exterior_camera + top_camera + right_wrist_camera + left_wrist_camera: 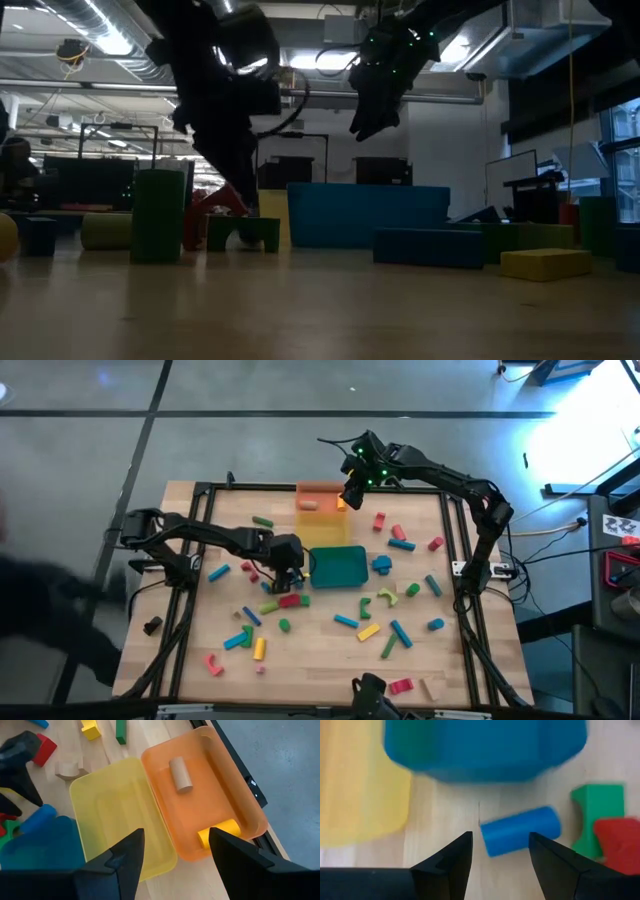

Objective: Sort blocks by size
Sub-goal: Put the blue cylinder block into the orange bin

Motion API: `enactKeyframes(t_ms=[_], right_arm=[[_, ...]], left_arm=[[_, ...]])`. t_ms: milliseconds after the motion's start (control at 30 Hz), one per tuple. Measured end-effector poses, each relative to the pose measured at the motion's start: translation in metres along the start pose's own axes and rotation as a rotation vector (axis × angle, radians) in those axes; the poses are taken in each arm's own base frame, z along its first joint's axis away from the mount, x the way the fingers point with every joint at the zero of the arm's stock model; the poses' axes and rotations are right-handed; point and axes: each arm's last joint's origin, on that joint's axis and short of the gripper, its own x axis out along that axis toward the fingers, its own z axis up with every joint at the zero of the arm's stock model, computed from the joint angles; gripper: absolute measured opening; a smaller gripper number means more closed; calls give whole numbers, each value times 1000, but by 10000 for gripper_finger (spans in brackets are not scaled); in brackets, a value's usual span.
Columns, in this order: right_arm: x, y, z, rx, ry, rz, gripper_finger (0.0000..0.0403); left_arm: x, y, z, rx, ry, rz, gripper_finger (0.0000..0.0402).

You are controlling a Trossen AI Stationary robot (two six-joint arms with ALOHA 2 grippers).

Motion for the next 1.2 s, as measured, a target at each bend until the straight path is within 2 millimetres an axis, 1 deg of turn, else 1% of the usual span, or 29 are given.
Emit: enactKeyframes(t_ms=[133,233,367,500,700,867,1000,1200], right_arm=[[0,0,0,-1,0,0,222],[0,0,0,-2,2,-7,222],[0,0,0,-4,2,-7,222],[0,0,0,-4,2,-7,222],[0,0,-1,-1,11,-6,222],[0,0,-3,5,33,-2,222],[0,0,-3,6,33,-2,222],[0,0,-3,6,34,-2,222]], left_arm=[[2,0,-2,0,17,1,184],[0,0,-1,41,4,2,184],[0,-1,1,210,-15,-8,184],[4,-4,2,368,-31,-67,184],[18,-5,-2,494,7,-99,184],[27,-5,1,579,-8,-104,184],[31,-4,5,606,-50,-71,184],[31,-4,5,568,-55,-68,184]])
